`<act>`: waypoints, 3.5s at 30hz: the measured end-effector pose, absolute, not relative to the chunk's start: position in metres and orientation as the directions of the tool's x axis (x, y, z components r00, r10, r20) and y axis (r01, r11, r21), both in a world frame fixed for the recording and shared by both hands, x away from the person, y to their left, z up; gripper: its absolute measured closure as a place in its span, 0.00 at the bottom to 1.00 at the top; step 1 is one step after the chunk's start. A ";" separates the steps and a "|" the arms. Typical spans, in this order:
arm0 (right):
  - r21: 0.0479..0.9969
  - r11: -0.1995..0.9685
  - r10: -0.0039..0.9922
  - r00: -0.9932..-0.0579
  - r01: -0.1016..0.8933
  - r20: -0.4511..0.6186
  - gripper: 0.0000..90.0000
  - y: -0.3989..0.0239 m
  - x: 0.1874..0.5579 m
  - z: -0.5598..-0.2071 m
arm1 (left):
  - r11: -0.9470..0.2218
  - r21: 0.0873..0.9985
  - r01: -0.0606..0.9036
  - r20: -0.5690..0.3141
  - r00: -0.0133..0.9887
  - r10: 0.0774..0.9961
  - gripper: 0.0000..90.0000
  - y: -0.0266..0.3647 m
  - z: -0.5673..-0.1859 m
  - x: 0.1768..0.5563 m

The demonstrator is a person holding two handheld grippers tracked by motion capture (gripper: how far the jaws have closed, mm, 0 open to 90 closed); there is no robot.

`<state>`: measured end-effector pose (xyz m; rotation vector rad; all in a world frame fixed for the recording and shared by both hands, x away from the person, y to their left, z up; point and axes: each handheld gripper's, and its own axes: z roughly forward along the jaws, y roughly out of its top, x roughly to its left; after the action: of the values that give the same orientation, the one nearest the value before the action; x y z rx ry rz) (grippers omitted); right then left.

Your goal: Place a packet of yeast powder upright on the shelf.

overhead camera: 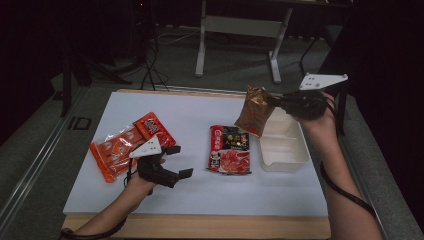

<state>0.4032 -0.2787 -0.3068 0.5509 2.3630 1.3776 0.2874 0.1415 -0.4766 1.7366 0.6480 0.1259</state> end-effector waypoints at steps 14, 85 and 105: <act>0.866 0.467 0.554 -0.822 0.179 -0.129 0.99 -0.311 0.446 -0.291 | -0.109 0.919 0.380 -0.273 0.810 0.519 0.03 0.159 -0.495 0.283; 0.782 0.562 0.594 -0.789 0.268 -0.156 0.99 -0.331 0.521 -0.353 | -0.064 0.913 0.402 -0.311 0.789 0.530 0.03 0.169 -0.507 0.289; 0.825 0.429 0.662 -0.749 0.367 -0.011 0.98 -0.352 0.522 -0.401 | -0.062 0.912 0.406 -0.314 0.787 0.532 0.03 0.168 -0.509 0.289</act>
<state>0.5224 -0.3520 -0.4011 0.8830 2.3532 1.2354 0.2891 0.1679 -0.5087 1.6818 0.7462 0.1206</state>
